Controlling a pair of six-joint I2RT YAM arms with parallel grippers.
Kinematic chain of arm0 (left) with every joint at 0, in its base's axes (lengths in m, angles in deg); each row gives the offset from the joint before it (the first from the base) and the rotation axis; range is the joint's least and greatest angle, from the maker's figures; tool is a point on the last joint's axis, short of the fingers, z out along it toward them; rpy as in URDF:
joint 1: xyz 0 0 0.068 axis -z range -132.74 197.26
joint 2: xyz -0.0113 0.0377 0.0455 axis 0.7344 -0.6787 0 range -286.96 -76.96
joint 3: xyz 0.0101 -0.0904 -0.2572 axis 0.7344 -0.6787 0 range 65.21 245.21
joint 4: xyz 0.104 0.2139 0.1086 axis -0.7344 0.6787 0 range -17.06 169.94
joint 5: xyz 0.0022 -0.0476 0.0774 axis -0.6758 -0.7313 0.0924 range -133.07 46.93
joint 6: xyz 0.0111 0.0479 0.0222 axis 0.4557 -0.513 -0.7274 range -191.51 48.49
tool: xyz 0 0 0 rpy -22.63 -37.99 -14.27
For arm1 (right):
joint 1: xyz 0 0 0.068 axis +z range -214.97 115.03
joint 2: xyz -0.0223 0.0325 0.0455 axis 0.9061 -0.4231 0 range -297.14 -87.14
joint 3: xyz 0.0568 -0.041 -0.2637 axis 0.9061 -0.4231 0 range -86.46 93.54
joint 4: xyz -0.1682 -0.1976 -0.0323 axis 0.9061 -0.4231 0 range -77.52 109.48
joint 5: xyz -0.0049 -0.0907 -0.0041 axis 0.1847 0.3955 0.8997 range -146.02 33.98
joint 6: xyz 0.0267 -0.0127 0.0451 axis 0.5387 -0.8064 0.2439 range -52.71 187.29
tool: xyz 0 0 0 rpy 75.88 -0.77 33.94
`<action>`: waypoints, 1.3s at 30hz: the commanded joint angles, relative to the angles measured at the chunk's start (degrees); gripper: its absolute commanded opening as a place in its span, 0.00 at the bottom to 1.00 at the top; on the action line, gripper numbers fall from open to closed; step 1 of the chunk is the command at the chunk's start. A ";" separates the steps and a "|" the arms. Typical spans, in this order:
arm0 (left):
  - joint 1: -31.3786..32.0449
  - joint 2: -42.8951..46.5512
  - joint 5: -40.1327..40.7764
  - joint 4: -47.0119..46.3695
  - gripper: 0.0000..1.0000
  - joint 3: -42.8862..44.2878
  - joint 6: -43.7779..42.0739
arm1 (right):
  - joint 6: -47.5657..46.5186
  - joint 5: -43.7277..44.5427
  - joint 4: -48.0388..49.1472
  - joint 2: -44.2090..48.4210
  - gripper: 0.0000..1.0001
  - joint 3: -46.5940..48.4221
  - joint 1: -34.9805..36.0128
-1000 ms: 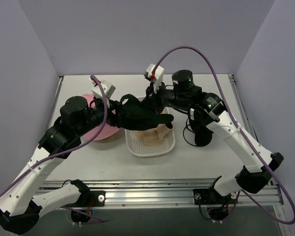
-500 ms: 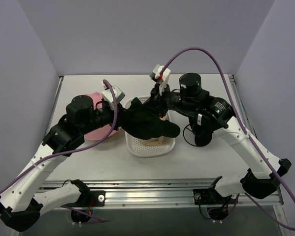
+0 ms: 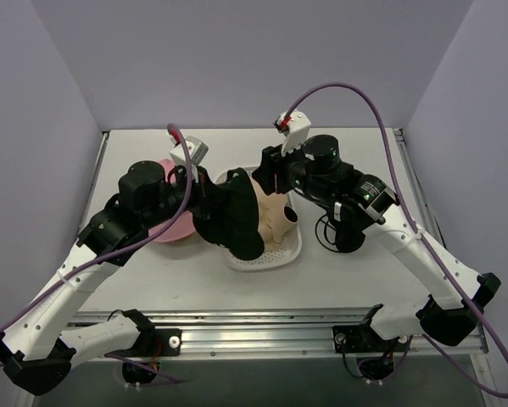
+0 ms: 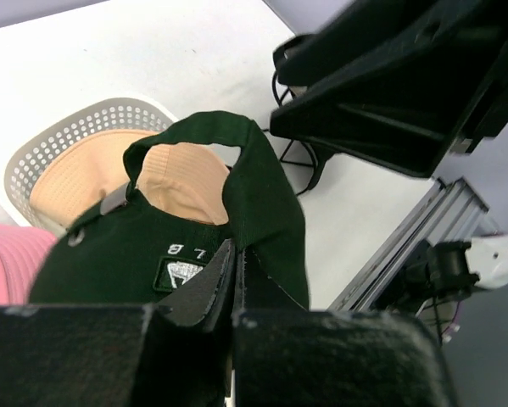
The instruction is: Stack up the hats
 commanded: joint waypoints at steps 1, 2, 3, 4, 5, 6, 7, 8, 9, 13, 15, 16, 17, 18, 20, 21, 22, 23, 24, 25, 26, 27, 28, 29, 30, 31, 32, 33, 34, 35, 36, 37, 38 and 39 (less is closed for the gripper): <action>0.05 0.11 4.31 -3.26 0.02 4.32 8.13 | 7.28 12.35 5.90 6.31 0.45 -4.42 0.25; 0.05 0.02 4.57 -3.44 0.02 4.32 8.66 | 7.99 12.97 6.61 7.28 0.46 -5.82 0.25; 0.05 0.20 5.79 -3.52 0.02 4.23 9.28 | 8.69 13.24 7.05 8.25 0.46 -8.10 0.25; 0.05 0.20 6.68 -3.53 0.02 4.15 10.33 | 10.09 13.33 7.66 9.91 0.47 -9.26 0.51; 0.05 0.29 7.47 -3.61 0.02 3.97 10.77 | 10.80 13.50 8.02 10.54 0.47 -10.22 0.69; 0.05 0.20 8.35 -3.70 0.02 3.88 11.21 | 11.42 13.50 8.37 11.76 0.47 -12.23 0.95; 0.13 0.11 10.36 -3.70 0.02 3.88 12.26 | 11.86 13.68 8.98 12.13 0.47 -12.95 1.13; 0.14 0.02 11.42 -3.70 0.02 3.88 12.79 | 12.91 13.94 9.08 12.39 0.47 -13.65 1.74; 0.14 -0.41 12.30 -3.79 0.02 3.97 13.32 | 13.44 14.47 9.16 12.65 0.47 -14.27 1.92; 0.14 -3.22 16.96 -1.96 0.02 6.42 14.82 | 14.94 12.98 11.09 14.41 0.43 -17.17 3.67; 0.22 -5.06 18.54 0.07 0.03 8.44 15.17 | 15.72 11.58 12.50 16.42 0.43 -18.66 4.64; 0.22 -5.34 19.33 0.34 0.02 8.80 15.78 | 16.17 9.74 13.98 17.13 0.42 -19.37 4.82; 0.22 -5.51 21.00 0.43 0.02 9.06 16.14 | 16.52 8.77 14.78 17.66 0.42 -21.03 5.08; 0.31 -5.69 21.71 0.34 0.03 9.15 16.40 | 17.31 8.24 15.31 18.54 0.42 -21.65 5.78; 0.49 -5.87 22.77 0.08 0.02 9.33 17.28 | 18.10 8.23 17.15 19.16 0.42 -23.76 6.66; 0.57 -6.30 23.29 -0.10 0.02 9.42 17.46 | 18.45 8.67 17.68 19.16 0.42 -24.20 7.45; 0.66 -6.48 23.56 -0.10 0.02 9.77 17.98 | 18.98 9.71 17.78 18.81 0.42 -24.56 7.98; 0.75 -6.74 23.82 -0.01 0.02 10.03 18.16 | 19.24 10.25 18.73 18.46 0.42 -24.73 8.42; 0.92 -7.35 24.26 0.16 0.02 10.21 18.33 | 19.42 10.51 20.40 17.50 0.42 -25.26 9.38; 1.01 -7.45 24.52 0.25 0.02 10.56 18.60 | 19.94 10.86 21.02 16.88 0.42 -25.52 9.83; 1.10 -7.71 24.70 0.17 0.02 10.56 18.77 | 20.30 11.39 21.55 16.27 0.42 -25.70 10.35; 1.28 -7.97 25.23 0.17 0.02 10.56 18.95 | 20.56 11.66 22.60 15.13 0.42 -26.05 10.88; 1.54 -8.06 25.49 0.17 0.02 10.56 18.95 | 20.83 11.92 23.05 14.51 0.42 -26.23 11.67; 1.72 -8.15 25.84 0.17 0.02 10.56 18.95 | 21.52 12.36 23.40 13.98 0.42 -26.40 12.02; 1.80 -8.24 26.11 0.17 0.02 10.56 18.86 | 21.88 13.49 23.84 13.10 0.42 -26.49 12.38; 1.89 -8.24 26.54 0.17 0.02 10.56 18.69 | 22.23 13.94 24.19 12.83 0.42 -26.75 12.55; 1.98 -8.24 26.72 0.25 0.02 10.47 18.60 | 23.10 14.47 24.45 12.57 0.42 -26.93 12.64; 1.98 -8.15 26.72 0.17 0.02 10.47 18.69 | 23.72 15.69 25.50 12.48 0.42 -27.28 12.64; 1.98 -8.15 26.64 0.08 0.02 10.39 18.69 | 24.34 16.48 26.03 12.48 0.42 -28.07 12.64; 2.07 -8.06 26.64 0.08 0.02 10.39 18.69 | 24.95 17.54 26.39 12.57 0.42 -28.42 12.64; 2.07 -7.89 26.55 -0.10 0.02 10.21 18.69 | 26.44 19.81 27.00 12.92 0.42 -28.69 12.73; 2.24 -7.71 26.55 -0.19 0.02 10.12 18.86 | 26.89 20.62 27.44 12.92 0.42 -29.39 12.73; 2.42 -7.54 26.55 -0.36 0.02 10.03 18.95 | 27.42 21.23 27.97 12.92 0.42 -29.74 12.64; 2.51 -7.27 26.46 -0.71 0.02 9.95 19.04 | 28.38 21.85 28.23 12.92 0.42 -29.92 12.64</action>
